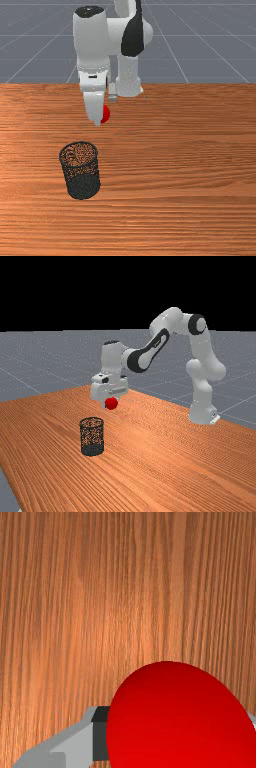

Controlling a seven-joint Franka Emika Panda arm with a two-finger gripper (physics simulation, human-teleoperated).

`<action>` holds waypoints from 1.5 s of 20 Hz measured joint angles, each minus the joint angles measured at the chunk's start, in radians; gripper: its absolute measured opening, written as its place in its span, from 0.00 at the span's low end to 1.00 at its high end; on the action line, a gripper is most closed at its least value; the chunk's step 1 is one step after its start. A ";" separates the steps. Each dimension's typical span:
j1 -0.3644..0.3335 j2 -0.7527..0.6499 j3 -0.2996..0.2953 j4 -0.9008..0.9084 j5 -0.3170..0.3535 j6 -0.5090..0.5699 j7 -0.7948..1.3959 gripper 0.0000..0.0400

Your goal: Put the ball into the container

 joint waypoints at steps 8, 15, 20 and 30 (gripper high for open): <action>-0.057 0.142 -0.030 0.230 0.007 -0.123 -0.018 0.70; -0.067 0.216 -0.022 0.322 0.011 -0.133 -0.053 0.70; -0.078 0.238 -0.021 0.319 0.012 -0.112 -0.073 0.70; -0.104 0.312 -0.035 0.423 0.011 -0.185 -0.082 0.70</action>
